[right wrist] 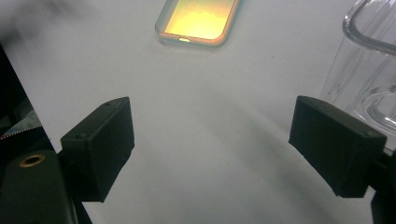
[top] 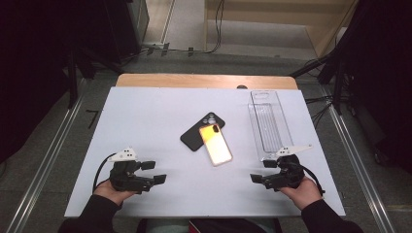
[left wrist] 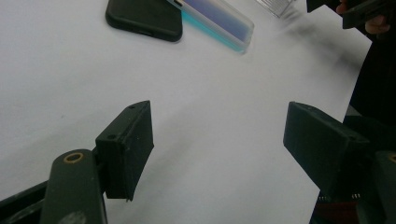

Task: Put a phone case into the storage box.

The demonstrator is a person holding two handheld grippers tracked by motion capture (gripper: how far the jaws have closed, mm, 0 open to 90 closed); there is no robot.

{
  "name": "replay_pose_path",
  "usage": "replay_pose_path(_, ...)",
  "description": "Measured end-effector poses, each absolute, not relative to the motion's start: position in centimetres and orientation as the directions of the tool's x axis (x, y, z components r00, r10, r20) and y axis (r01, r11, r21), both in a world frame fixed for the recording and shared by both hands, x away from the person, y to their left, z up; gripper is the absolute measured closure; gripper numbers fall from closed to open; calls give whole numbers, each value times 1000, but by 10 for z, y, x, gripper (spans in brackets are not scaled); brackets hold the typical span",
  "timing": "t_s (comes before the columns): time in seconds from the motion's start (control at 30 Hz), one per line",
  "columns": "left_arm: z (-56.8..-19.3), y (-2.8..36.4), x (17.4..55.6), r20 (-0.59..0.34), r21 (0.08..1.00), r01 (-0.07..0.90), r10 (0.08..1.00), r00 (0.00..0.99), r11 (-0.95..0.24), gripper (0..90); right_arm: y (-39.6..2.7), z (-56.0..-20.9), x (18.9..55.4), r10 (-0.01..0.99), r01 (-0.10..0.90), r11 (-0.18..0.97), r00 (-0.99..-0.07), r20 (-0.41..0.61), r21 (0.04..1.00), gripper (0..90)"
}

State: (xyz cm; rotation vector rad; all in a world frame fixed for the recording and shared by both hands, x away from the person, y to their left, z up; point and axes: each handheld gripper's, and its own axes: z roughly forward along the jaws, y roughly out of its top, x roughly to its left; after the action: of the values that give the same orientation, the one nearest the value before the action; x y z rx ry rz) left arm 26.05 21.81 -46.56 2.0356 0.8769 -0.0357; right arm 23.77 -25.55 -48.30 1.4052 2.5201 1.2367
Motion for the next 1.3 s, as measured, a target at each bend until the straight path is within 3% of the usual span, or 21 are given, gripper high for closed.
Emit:
replay_pose_path(1.17, -463, 216, 262, -345, 716, 608, 583, 736, -345, 248, -212, -457, 257, 755, 699, 267, -579, 307, 664, 122)
replay_pose_path(1.3, -462, 216, 262, -344, 717, 607, 585, 735, -341, 248, -208, -457, 263, 778, 707, 241, -550, 303, 665, 48)
